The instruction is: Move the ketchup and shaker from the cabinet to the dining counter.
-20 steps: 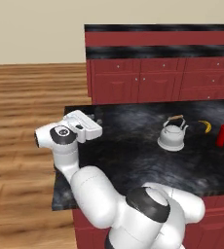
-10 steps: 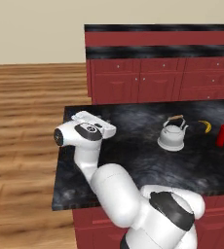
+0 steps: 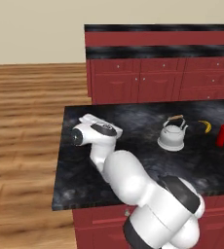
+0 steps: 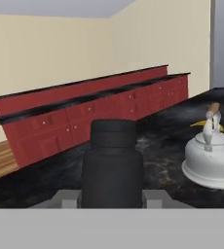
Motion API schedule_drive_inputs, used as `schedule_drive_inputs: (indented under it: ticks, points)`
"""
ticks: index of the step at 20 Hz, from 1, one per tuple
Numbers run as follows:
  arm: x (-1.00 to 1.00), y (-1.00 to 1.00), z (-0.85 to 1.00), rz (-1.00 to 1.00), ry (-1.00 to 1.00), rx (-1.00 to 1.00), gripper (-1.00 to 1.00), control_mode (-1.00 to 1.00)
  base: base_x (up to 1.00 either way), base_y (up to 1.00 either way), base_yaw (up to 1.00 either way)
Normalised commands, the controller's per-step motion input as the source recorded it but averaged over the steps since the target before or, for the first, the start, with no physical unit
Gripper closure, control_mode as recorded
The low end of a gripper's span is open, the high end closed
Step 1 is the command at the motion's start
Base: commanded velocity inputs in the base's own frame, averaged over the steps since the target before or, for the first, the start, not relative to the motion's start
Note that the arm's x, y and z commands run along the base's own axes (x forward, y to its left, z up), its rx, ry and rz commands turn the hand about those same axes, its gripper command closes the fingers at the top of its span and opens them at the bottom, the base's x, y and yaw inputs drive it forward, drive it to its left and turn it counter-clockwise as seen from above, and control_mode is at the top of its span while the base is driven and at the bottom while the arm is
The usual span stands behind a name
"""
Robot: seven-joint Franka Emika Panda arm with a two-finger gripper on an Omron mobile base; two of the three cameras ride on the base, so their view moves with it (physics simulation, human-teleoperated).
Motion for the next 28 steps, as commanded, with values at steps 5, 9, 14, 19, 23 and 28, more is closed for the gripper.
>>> schedule_drive_inputs:
  ticks: [5, 9, 14, 19, 23, 28]
  points:
    - [0.36, 0.23, -0.40, -0.10, -0.07, 0.00, 1.00, -1.00, 0.00, 0.00, 0.00]
    - [0.12, 0.13, -0.34, -0.21, -0.04, 0.00, 1.00, -1.00, 0.00, 0.00, 0.00]
    - [0.00, 0.00, -0.21, -0.31, 0.00, 0.00, 1.00, -1.00, 0.00, 0.00, 0.00]
    - [0.00, 0.00, -0.17, -0.31, 0.02, 0.00, 1.00, -1.00, 0.00, 0.00, 0.00]
    - [0.02, -0.02, -0.30, -0.32, 0.00, 0.00, 1.00, -1.00, 0.00, 0.00, 0.00]
    - [0.09, -0.19, -0.40, -0.27, 0.00, 0.00, 1.00, -1.00, 0.00, 0.00, 0.00]
